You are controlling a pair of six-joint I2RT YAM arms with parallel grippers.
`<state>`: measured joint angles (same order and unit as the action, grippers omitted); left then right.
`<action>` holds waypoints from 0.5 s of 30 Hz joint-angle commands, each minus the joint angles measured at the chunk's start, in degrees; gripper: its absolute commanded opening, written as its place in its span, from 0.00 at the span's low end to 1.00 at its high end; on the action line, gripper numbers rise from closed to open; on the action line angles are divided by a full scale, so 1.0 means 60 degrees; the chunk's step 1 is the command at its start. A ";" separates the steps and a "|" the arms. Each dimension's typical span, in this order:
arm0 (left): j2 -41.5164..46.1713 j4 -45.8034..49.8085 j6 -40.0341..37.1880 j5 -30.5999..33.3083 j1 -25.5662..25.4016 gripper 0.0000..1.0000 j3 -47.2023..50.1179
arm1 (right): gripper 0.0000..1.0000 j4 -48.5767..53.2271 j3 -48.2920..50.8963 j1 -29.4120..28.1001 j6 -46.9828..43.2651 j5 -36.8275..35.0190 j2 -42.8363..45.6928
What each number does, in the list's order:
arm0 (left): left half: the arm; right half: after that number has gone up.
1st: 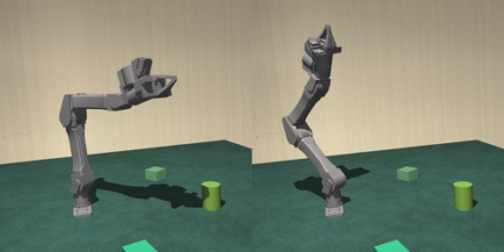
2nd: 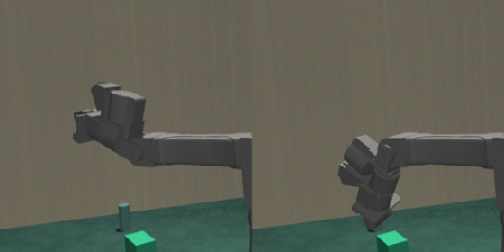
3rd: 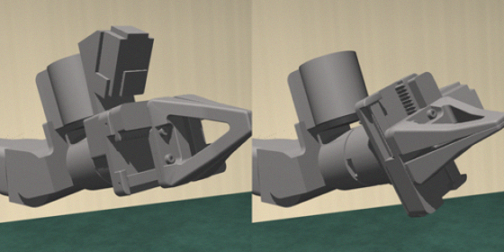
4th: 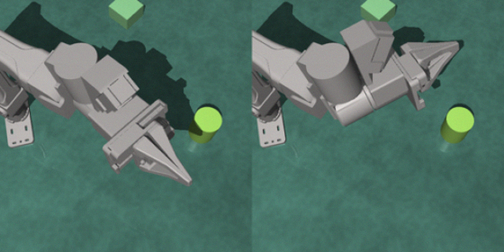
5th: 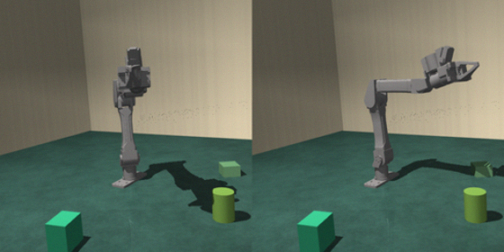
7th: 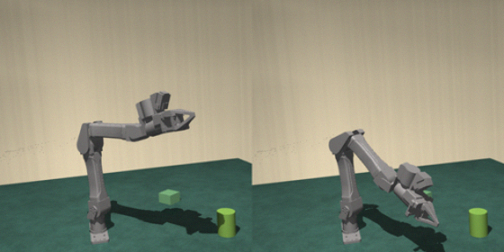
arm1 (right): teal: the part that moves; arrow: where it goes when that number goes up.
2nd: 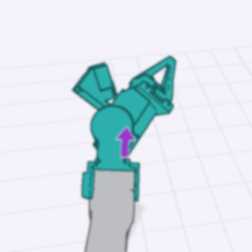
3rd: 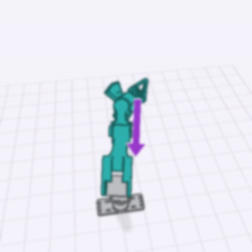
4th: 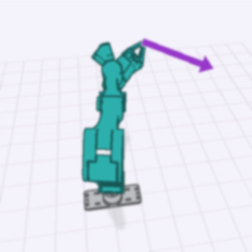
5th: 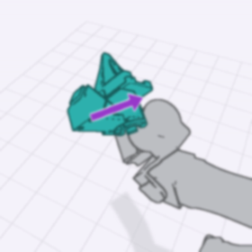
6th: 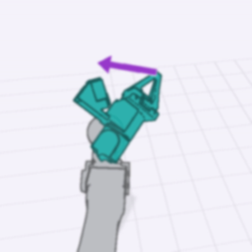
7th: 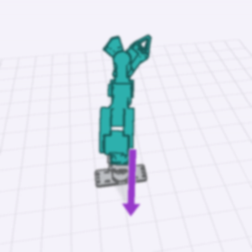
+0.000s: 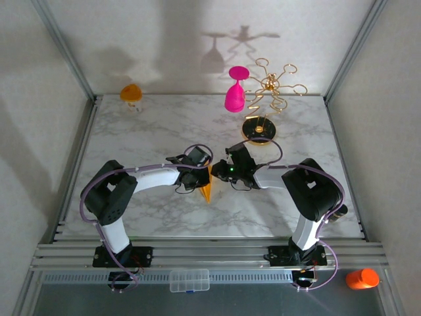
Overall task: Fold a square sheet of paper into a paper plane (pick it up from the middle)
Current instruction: Move the paper plane to the top-center of the table.
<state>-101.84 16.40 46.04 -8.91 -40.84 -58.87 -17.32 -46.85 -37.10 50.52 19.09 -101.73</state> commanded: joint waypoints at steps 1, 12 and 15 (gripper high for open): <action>0.0157 0.0630 -0.0318 0.0459 0.0062 0.00 -0.0342 | 0.30 0.0575 -0.0322 0.0017 -0.0537 -0.0578 0.0514; -0.0535 0.2644 -0.2678 0.1716 0.1185 0.00 -0.2282 | 0.77 0.2144 -0.0092 0.0061 -0.2103 -0.4723 0.2249; -0.1113 0.3070 -0.3168 0.1814 0.1369 0.00 -0.2903 | 0.78 0.2098 0.0154 0.0061 -0.2125 -0.5052 0.2419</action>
<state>-105.49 28.62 32.38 -1.13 -33.30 -73.84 -7.22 -47.37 -36.99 40.03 -4.54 -88.40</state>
